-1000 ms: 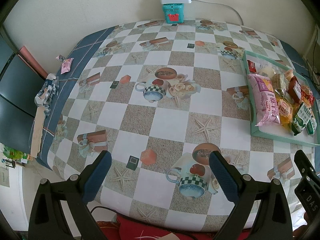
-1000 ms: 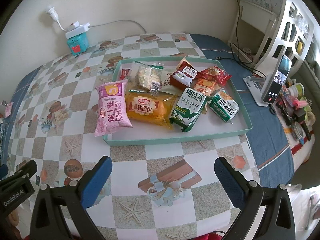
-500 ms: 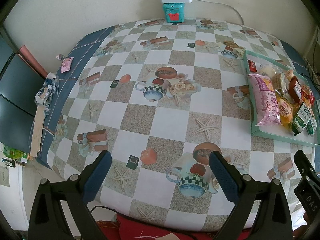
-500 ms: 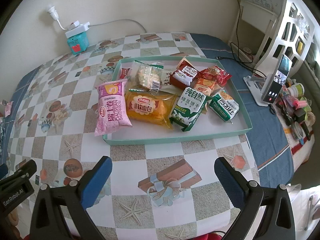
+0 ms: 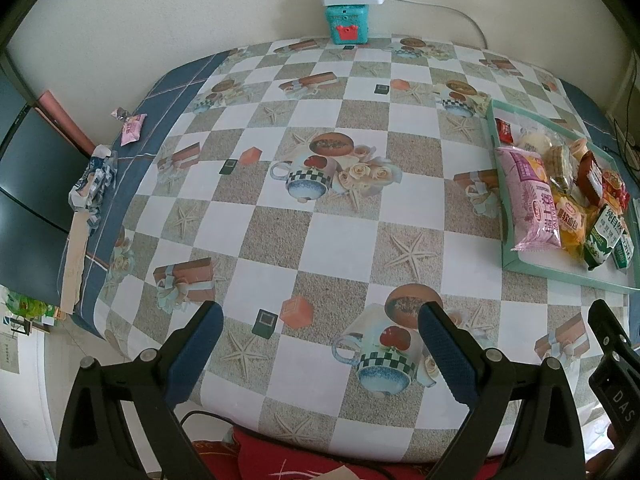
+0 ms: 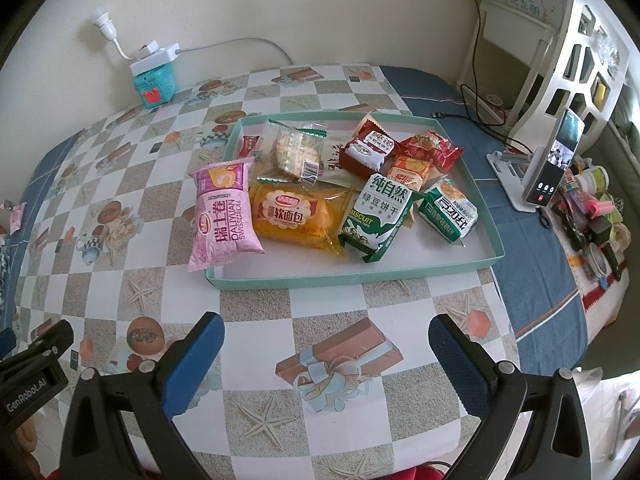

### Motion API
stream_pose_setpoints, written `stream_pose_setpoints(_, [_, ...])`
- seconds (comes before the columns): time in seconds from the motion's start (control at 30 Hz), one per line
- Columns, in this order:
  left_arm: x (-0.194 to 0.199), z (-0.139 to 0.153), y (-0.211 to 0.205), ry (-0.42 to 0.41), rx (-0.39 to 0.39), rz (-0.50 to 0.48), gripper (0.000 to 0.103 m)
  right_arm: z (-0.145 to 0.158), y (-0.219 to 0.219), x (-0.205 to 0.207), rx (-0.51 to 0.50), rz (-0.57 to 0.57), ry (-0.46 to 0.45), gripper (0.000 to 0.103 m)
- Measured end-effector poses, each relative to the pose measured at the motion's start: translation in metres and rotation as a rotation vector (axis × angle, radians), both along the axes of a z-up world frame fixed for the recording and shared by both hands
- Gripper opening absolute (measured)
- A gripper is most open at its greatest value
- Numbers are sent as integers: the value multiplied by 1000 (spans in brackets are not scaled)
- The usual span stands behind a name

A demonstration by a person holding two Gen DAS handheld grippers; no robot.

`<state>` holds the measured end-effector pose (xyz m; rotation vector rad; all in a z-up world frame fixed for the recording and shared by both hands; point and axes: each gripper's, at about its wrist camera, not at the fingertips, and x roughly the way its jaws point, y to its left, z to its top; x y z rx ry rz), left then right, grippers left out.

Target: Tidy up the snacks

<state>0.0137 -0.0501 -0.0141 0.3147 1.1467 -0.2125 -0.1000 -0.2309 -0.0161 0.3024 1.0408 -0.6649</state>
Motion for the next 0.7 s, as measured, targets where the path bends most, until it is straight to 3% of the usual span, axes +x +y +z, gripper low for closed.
stream_pose_setpoints(0.7, [0, -1, 1, 27, -27, -9, 98, 0, 0, 0, 0, 1, 0, 103])
